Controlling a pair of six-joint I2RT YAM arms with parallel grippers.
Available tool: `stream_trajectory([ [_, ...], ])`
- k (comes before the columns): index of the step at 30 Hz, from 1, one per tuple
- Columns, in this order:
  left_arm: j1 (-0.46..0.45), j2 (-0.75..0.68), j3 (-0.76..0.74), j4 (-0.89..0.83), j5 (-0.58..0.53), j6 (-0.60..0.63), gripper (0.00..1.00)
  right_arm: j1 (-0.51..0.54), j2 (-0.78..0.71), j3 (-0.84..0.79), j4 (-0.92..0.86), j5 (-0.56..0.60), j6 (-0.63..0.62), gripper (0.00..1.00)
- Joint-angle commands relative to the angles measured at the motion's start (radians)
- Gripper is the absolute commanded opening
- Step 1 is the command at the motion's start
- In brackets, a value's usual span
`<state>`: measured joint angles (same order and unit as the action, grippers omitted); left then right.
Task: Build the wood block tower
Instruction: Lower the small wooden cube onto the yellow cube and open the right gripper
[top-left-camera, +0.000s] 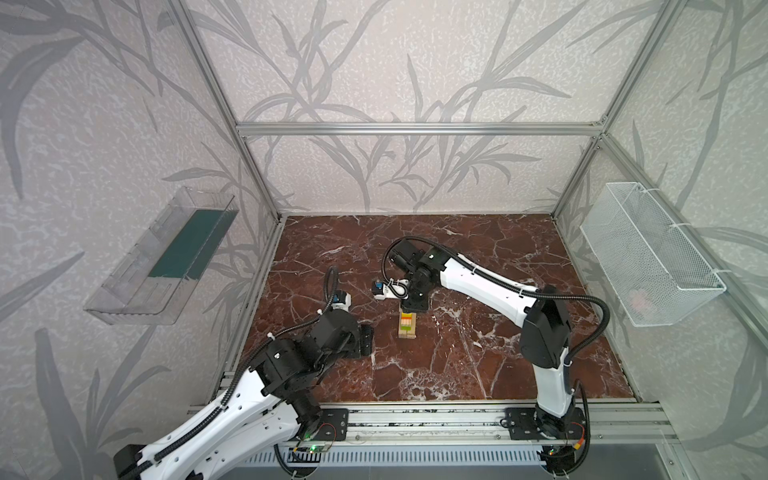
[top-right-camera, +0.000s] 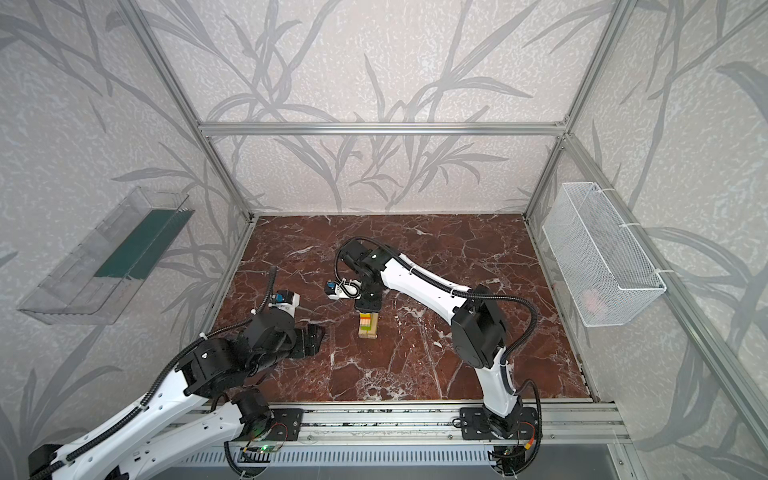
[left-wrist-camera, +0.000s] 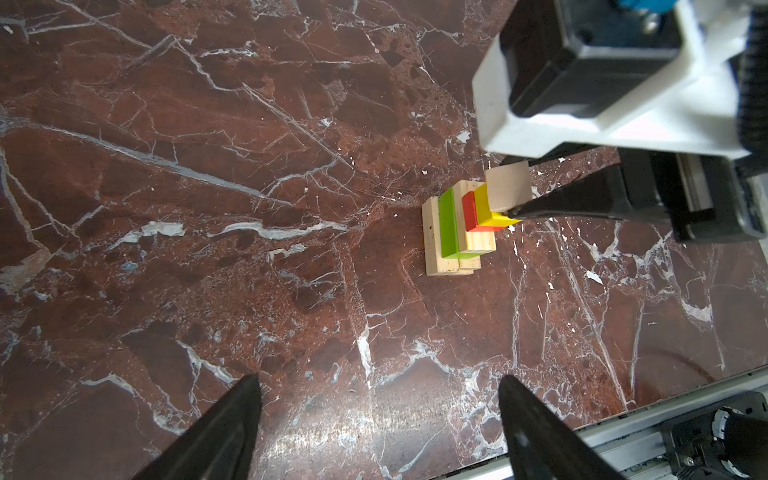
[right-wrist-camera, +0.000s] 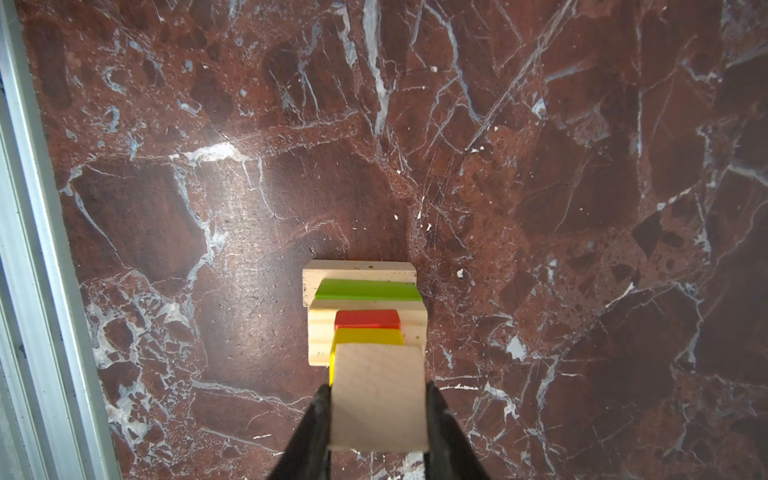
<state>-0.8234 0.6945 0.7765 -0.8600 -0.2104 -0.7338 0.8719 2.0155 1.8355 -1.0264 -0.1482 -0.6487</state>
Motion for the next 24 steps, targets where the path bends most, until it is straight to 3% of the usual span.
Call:
stream_trajectory([
  [1, 0.004, 0.005, 0.000, -0.020, -0.024, -0.004, 0.88, 0.006, 0.012, 0.020, -0.034, -0.001, -0.014, 0.15],
  [24, 0.005, 0.005, 0.000, -0.025, -0.031, -0.006, 0.90, 0.006, 0.011, -0.004, -0.022, 0.007, -0.011, 0.25],
])
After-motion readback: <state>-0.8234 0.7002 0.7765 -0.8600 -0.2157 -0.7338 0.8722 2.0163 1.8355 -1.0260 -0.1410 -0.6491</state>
